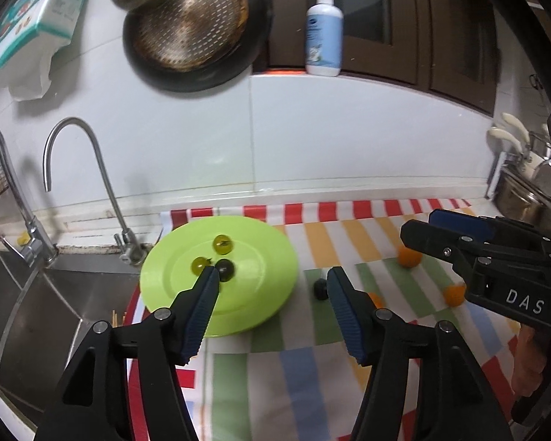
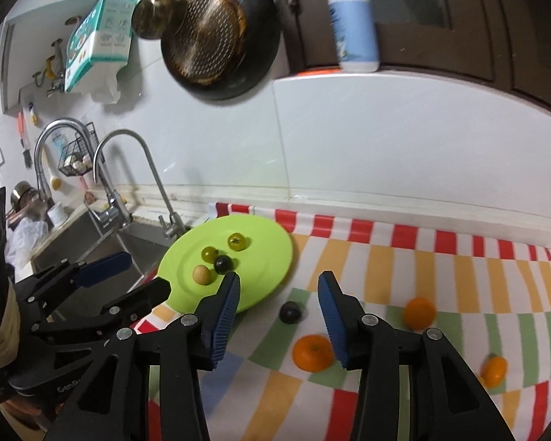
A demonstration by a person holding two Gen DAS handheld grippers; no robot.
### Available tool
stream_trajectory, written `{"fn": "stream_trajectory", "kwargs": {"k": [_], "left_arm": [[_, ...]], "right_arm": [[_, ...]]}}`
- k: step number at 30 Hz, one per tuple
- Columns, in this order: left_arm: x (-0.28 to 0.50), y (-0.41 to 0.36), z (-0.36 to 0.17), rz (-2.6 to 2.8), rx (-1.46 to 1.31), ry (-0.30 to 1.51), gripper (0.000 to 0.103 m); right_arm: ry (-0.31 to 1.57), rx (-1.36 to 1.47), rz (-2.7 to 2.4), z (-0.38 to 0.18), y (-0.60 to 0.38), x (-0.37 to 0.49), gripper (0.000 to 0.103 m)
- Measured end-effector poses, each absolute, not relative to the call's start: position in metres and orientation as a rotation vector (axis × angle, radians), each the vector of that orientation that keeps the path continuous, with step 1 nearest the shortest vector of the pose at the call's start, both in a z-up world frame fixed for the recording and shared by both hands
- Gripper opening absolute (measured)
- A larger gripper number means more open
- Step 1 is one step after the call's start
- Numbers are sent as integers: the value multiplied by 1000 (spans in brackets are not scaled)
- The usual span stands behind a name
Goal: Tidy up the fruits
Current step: 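Move both open grippers back toward the oranges on the cloth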
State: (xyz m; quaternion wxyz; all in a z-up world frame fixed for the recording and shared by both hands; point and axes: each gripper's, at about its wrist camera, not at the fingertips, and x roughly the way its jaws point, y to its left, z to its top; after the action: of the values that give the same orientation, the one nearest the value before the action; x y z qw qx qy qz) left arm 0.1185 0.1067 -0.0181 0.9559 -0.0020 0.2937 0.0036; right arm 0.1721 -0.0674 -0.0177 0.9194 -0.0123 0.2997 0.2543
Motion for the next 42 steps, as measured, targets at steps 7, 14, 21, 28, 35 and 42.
{"fn": "stream_trajectory", "kwargs": {"k": [7,14,21,28,35,42], "left_arm": [[108,84,-9,-32,18,570,71],[100,66,-10,-43,47,548,79],[101,47,-22,-72,89,563,82],[113,37,-40,-94,109,600,82],[124,30,-59,-120,132,645,82],[142,26,-79,-143,159,694,81]], "right_arm": [[591,-11,471,-6,-96,152,45],[595,2,370,-7,-126,136,46],[620,6,242,-21,-154,130,46],[683,32,190,-42,-169,135,46],[736,35,153,-67,-179,139,46],[795,47,139,-89,-183,152,46]]}}
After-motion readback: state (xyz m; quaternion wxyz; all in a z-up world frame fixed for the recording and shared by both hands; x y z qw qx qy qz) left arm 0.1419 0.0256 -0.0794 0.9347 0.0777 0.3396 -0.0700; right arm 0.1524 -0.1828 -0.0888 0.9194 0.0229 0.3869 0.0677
